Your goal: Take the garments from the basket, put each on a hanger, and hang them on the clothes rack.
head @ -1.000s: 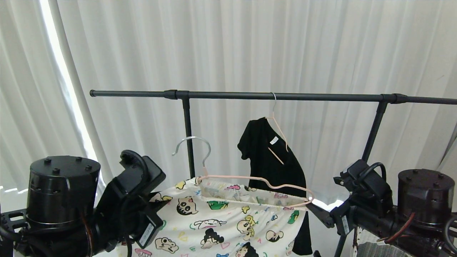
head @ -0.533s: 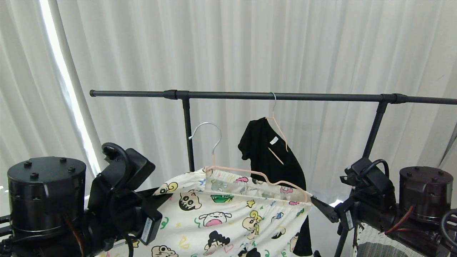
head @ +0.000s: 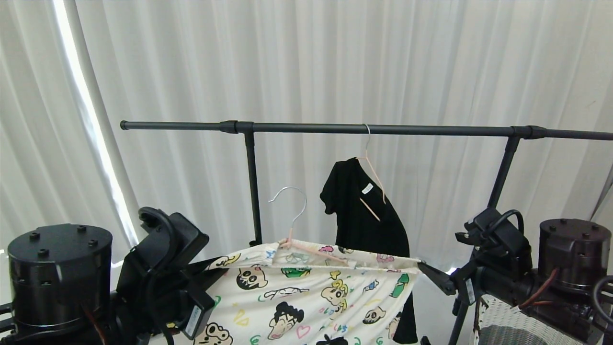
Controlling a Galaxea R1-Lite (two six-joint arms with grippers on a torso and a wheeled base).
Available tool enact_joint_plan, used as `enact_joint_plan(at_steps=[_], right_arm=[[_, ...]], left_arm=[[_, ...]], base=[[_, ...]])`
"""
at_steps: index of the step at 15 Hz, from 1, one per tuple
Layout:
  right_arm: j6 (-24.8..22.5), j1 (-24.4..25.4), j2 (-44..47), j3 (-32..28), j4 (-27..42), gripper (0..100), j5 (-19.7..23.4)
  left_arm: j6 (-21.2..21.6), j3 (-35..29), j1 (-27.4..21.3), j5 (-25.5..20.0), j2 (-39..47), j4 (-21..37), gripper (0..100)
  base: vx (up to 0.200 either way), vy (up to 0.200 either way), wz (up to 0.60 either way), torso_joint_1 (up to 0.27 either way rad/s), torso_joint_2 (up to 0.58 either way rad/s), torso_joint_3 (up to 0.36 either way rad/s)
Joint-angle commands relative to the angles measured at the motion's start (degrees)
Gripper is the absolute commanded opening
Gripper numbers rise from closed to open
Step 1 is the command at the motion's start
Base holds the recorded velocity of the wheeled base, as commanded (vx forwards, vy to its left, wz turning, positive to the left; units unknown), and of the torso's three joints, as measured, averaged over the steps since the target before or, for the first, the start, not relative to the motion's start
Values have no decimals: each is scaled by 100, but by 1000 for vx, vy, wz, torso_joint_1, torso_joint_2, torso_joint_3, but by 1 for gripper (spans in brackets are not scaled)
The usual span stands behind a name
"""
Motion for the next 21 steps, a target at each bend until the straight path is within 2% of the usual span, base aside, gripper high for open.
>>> enact_joint_plan(at_steps=[1,3,6,12,14,15,17,19,21], right_arm=[[-96,163,-136,-100,-4,100,245],[-96,549,-188,-82,22,100,315],[-105,980,-188,-126,58,100,297],[-281,989,-267,-91,66,100,324],[-369,1050,-303,-109,101,100,482],[-474,1059,-364,-118,145,100,526],[-536,1112,-461,-100,268,100,544],[-536,1200,-522,-118,295,100,544],[-536,1217,-610,-153,409,100,544]], left_arm=[[83,-17,-67,215,387,-27,0],[4,-202,-269,294,748,-502,0],[-190,-193,-471,346,1231,-1636,0],[-207,-140,-489,373,1266,-1794,0],[-339,-219,-243,373,1380,-2119,0],[-480,-281,153,355,1556,-2418,0],[-366,18,179,338,1574,-2796,0],[-287,387,12,329,1574,-3016,0],[-295,695,-559,329,1556,-3376,0]], base=[[0,0,0,0,0,0],[0,0,0,0,0,0],[0,0,0,0,0,0],[0,0,0,0,0,0],[0,0,0,0,0,0],[0,0,0,0,0,0],[0,0,0,0,0,0],[0,0,0,0,0,0],[0,0,0,0,0,0]])
